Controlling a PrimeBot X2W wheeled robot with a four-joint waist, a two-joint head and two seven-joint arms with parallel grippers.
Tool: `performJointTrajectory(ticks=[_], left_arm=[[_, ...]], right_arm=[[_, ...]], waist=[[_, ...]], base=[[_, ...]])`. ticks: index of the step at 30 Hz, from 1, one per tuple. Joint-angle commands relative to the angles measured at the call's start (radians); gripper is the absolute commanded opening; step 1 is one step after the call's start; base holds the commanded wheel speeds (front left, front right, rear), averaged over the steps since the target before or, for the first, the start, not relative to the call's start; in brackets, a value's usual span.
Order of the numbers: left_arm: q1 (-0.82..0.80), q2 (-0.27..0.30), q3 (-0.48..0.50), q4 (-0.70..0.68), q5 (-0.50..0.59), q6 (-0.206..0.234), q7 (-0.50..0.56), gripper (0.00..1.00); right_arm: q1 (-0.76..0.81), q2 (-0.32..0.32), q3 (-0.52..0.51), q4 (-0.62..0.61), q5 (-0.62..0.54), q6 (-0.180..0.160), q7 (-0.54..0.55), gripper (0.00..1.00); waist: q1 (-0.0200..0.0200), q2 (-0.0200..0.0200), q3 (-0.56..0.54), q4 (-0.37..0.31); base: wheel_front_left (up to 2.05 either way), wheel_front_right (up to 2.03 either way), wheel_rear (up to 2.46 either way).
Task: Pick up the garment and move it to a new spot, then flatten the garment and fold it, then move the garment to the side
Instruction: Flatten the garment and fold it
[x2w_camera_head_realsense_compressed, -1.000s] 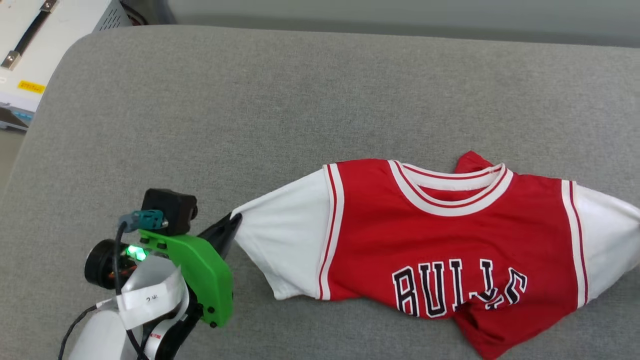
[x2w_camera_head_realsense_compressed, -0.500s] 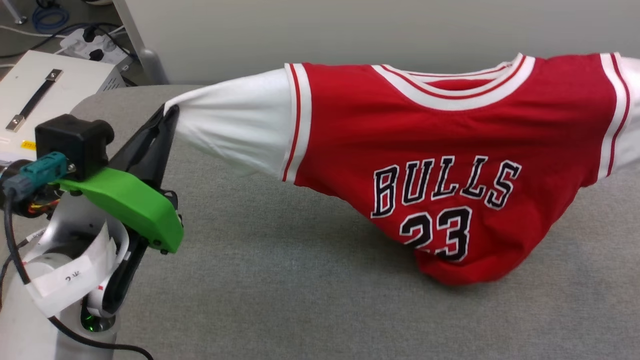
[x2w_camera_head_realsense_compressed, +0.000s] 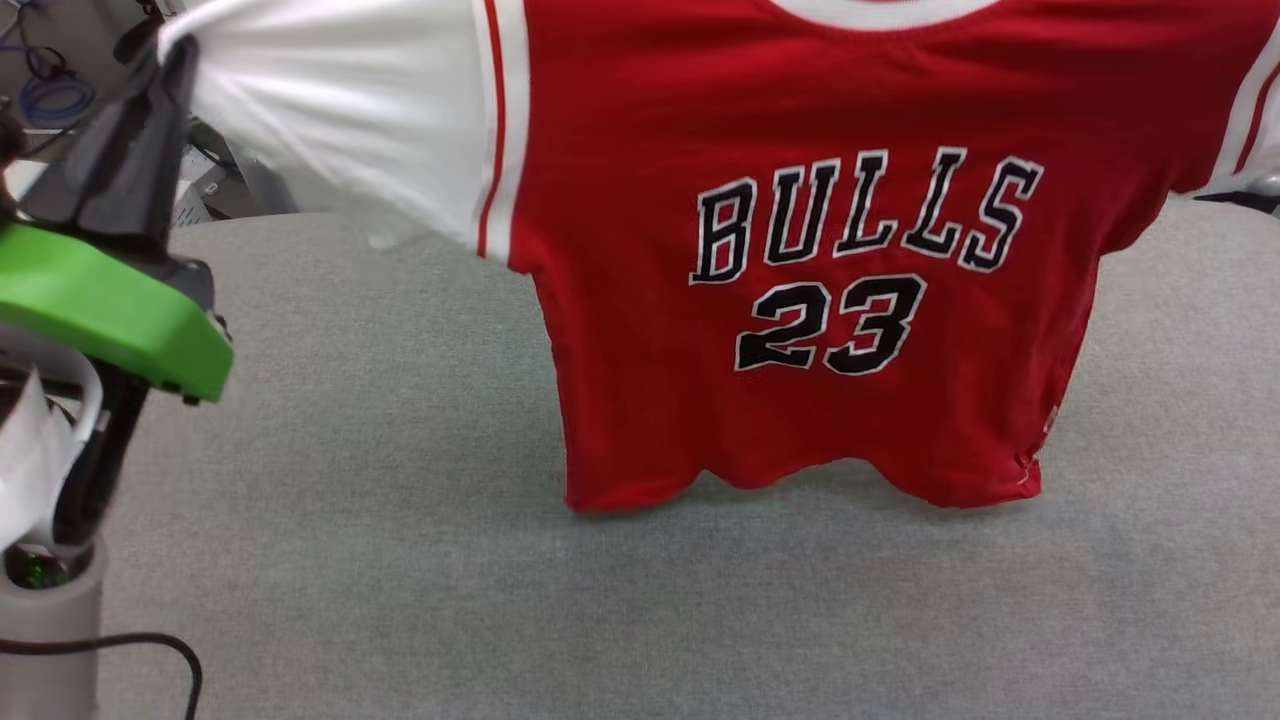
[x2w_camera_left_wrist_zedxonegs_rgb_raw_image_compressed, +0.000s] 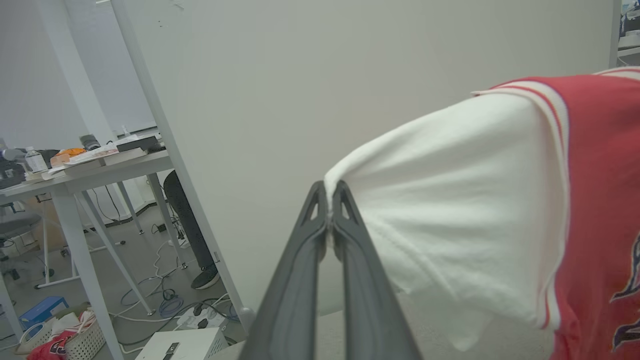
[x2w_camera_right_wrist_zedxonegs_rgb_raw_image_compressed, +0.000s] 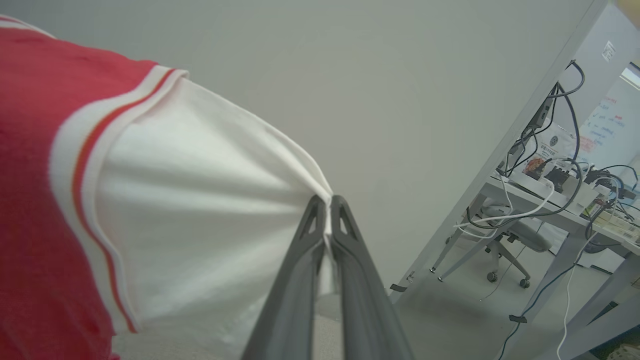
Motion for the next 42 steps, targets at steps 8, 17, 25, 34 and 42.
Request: performJointTrajectory(ticks=[8, 17, 25, 34, 42], left_arm=[[-0.149, 0.083, 0.006, 0.097, -0.041, -0.038, 0.001, 0.00], [-0.399, 0.179, -0.069, 0.236, -0.065, -0.060, -0.025, 0.00], [-0.703, 0.209, -0.148, 0.409, -0.093, -0.063, -0.068, 0.00], [-1.043, 0.186, -0.281, 0.626, -0.072, -0.063, -0.149, 0.00], [-1.258, 0.115, -0.344, 0.891, -0.033, -0.063, -0.384, 0.00]], right_arm=[[-0.145, -0.022, 0.020, 0.050, 0.039, -0.001, -0.035, 0.00], [-0.371, -0.038, 0.092, 0.149, 0.022, -0.001, -0.094, 0.00], [-0.673, -0.016, 0.222, 0.305, -0.048, -0.001, -0.138, 0.00], [-1.007, 0.060, 0.273, 0.568, -0.116, -0.001, -0.241, 0.00], [-1.196, 0.194, 0.201, 0.850, -0.259, -0.001, -0.422, 0.00]], waist=[[0.0000, -0.0001, 0.091, -0.006], [0.0000, -0.0001, 0.285, -0.014], [0.0000, -0.0001, 0.486, -0.022], [0.0000, -0.0001, 0.634, -0.025], [0.0000, -0.0001, 0.700, -0.009]], base=[[0.00, 0.00, 0.00], [0.00, 0.00, 0.00], [0.00, 0.00, 0.00], [0.00, 0.00, 0.00], [0.00, 0.00, 0.00]])
